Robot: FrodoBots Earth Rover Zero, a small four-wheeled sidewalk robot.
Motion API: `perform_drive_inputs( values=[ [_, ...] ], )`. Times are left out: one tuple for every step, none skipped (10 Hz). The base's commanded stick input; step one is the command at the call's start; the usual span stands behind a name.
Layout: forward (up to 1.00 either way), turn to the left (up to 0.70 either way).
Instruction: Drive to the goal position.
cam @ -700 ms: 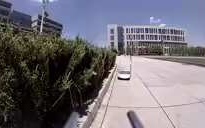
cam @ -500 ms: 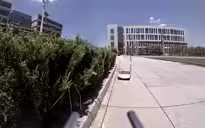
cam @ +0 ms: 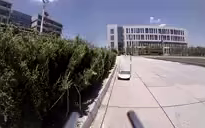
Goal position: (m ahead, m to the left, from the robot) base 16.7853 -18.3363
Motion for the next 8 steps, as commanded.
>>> perform_drive_inputs(
  values=[
    [0.15,0.00],
    [0.00,0.00],
    [0.00,0.00],
    [0.00,-0.32],
    [0.00,-0.59],
    [0.00,-0.65],
    [0.00,-0.64],
    [0.00,-0.63]
  ],
)
